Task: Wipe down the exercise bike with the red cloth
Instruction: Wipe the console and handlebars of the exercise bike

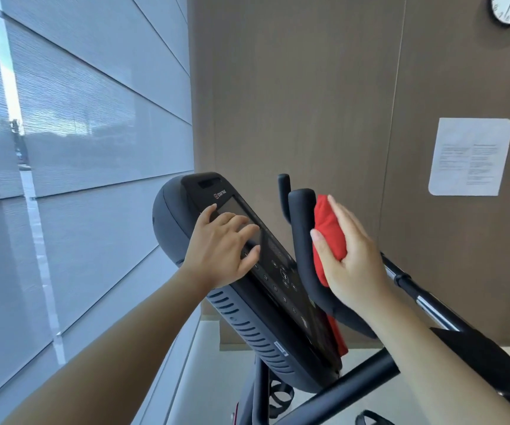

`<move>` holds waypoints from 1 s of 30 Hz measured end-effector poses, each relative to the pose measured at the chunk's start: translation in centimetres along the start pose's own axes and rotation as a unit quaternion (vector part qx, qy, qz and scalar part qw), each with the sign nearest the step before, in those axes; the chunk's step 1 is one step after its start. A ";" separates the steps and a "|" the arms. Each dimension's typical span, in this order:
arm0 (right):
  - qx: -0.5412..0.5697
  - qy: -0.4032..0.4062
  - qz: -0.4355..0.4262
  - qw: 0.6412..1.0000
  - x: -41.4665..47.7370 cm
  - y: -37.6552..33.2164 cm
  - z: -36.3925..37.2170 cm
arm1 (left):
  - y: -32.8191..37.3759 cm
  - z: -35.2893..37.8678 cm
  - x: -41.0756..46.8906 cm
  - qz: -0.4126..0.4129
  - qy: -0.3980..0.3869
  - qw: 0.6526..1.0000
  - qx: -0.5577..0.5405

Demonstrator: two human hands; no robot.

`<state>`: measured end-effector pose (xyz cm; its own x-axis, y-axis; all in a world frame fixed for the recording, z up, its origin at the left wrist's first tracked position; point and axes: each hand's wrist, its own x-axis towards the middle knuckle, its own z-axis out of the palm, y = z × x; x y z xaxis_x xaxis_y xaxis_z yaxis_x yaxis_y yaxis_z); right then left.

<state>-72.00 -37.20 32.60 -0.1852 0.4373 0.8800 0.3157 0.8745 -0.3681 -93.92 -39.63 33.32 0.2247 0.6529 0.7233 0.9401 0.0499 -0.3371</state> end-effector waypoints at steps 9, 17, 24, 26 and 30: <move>-0.116 -0.039 -0.056 0.991 2.5 -2.0 1.3 | 0.1 0.1 0.0 0.000 0.026 1.000 -0.010; -0.095 -0.083 -0.046 0.991 -1.6 -0.7 0.6 | 0.1 0.4 -0.3 0.001 0.029 0.999 -0.017; -0.013 -0.028 0.021 0.999 -0.1 -0.5 1.1 | 0.2 0.6 -0.1 0.001 0.039 0.999 -0.016; -0.023 -0.036 0.016 0.999 -0.7 -0.2 1.3 | 0.1 0.7 -0.1 -0.001 0.044 0.999 -0.015; -0.022 -0.067 0.015 0.997 -2.6 0.6 0.4 | 0.2 0.8 -0.1 -0.003 0.051 0.999 -0.014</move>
<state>-71.72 -37.74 29.95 -0.2972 0.4902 0.8194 0.3622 0.8519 -0.3783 -93.93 -39.04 32.70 0.2427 0.5730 0.7828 0.9480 0.0310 -0.3166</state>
